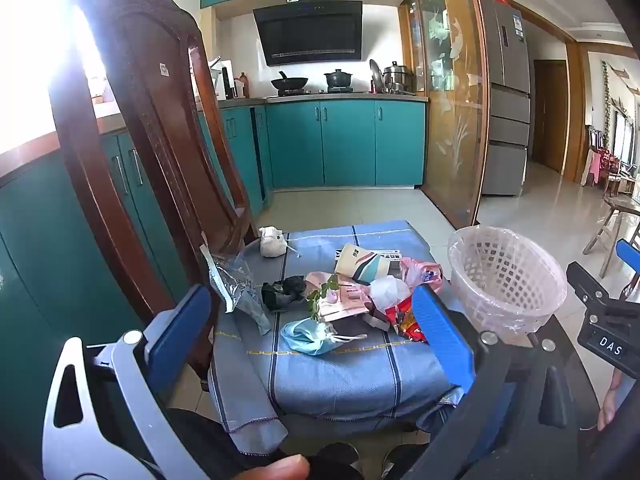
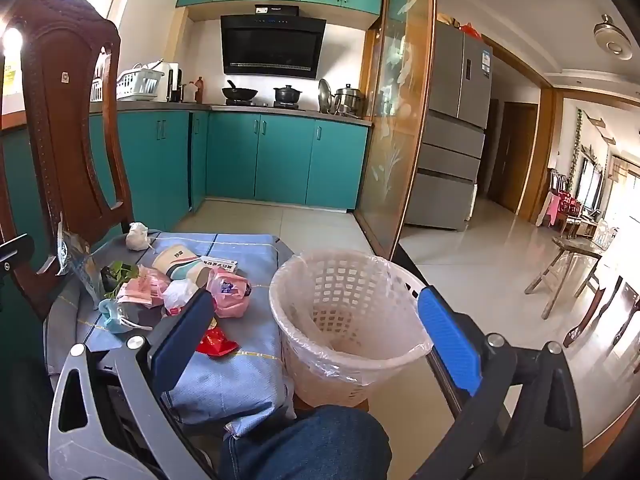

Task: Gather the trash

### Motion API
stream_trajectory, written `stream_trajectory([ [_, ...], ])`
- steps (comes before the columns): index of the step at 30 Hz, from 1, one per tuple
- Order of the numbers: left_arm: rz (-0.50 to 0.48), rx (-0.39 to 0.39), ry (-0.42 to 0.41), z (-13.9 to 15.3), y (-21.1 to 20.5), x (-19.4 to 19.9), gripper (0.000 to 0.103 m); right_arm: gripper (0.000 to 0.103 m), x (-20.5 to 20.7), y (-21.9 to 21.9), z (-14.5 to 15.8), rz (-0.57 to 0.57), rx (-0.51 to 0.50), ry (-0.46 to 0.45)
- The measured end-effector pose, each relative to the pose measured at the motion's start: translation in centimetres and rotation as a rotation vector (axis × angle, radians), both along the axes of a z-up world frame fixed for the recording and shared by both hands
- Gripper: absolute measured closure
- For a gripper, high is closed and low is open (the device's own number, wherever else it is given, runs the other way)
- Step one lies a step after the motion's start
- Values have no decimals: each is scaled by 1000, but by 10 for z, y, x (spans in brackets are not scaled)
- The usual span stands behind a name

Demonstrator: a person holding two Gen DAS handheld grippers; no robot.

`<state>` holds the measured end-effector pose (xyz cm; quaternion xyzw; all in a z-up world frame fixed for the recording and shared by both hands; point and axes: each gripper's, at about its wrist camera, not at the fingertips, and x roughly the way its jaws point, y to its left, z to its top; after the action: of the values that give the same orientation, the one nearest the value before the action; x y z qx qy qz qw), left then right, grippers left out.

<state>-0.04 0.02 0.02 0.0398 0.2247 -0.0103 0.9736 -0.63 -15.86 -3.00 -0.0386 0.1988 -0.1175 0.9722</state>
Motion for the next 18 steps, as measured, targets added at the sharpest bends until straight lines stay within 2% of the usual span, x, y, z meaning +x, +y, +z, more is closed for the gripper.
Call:
stream_trajectory([
  [18,3,3,12,-4,-1,-1,3,3,-4,4,2,-3,-9,-9],
])
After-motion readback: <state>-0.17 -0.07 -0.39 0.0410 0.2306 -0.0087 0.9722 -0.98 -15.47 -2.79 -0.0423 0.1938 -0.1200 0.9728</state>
